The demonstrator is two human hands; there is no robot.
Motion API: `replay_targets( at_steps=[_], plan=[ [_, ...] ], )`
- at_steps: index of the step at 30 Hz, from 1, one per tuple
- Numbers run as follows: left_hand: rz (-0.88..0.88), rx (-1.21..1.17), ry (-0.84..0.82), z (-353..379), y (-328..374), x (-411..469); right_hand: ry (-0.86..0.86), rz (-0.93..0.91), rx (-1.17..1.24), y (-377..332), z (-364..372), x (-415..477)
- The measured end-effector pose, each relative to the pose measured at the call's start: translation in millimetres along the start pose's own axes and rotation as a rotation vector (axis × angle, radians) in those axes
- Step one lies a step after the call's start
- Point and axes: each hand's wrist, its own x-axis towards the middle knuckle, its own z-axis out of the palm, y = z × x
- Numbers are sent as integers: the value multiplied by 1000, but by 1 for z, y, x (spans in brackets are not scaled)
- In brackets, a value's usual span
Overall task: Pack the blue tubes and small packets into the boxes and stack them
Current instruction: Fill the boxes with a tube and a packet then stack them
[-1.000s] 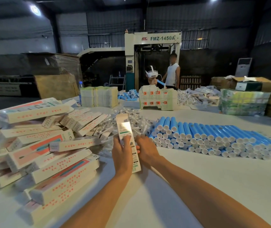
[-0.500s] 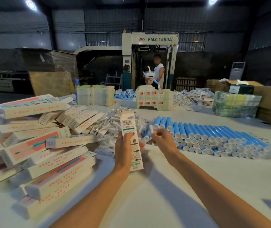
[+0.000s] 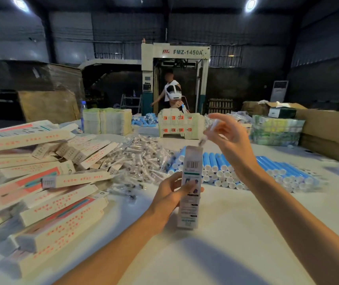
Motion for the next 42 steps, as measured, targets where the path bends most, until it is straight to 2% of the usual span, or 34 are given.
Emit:
replay_targets(
  at_steps=[3,8,19,24,26,29,30,35,42],
  plan=[
    [-2,10,-10,1,0,-1,-79,-73,-108,-5,11,-1],
    [2,3,15,2,3,-2,-174,1,-156,2,26,-5],
    [1,42,40,1,4,-1,-138,-106,-288,9,28,-5],
    [18,42,57,0,3,0,-360,-113,-496,14,29,-11],
    [40,57,65,0,4,-1,-295,-108,-419,24,30,-23],
    [97,81,76,2,6,-1,-52,-77,-258,41,27,-46],
    [121,72,72,2,7,-2,-28,-34,-209,48,26,-54],
    [269,141,26,0,9,-3,-211,53,-8,65,30,-74],
    [319,346,30,-4,13,0,-255,82,54,64,24,-71]
  ],
)
